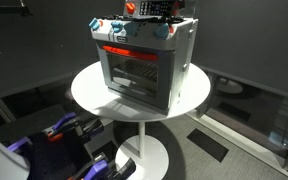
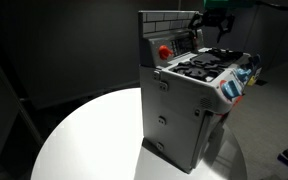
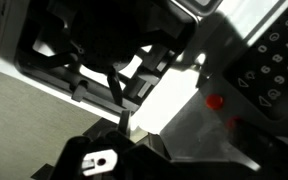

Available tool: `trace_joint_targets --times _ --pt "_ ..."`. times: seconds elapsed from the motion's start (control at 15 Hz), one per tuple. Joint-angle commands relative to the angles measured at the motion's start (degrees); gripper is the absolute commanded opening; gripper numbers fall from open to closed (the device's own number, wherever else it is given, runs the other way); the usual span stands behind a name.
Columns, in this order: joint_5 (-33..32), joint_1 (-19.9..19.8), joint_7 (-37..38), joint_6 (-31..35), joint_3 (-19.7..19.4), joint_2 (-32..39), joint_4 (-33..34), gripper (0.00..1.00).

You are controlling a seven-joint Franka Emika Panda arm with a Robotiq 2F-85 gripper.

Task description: Push the top right button of the toy stove

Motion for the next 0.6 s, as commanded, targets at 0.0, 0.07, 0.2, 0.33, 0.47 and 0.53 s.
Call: trace_joint_targets --times 0.0,0.07,0.2,0.33,0.47,0.53 --pt "0.32 0.82 0.05 -1.56 -1.32 0.68 1.6 1.0" --pt "0.57 0.86 -0.15 -1.83 -1.29 -0.18 0.86 1.0" --pt "1.24 0.94 -0.9 -2.26 -1.03 -1.89 -0.7 1.0" --pt "1.67 1.12 -1.33 -3.36 -0.74 -3.72 -2.08 1.0" --pt "1.91 1.38 -1.84 -5.5 -0.4 -6.42 -4.18 1.0" --pt "2.38 1.5 -2.35 -6.72 -0.2 -7.8 -5.34 1.0"
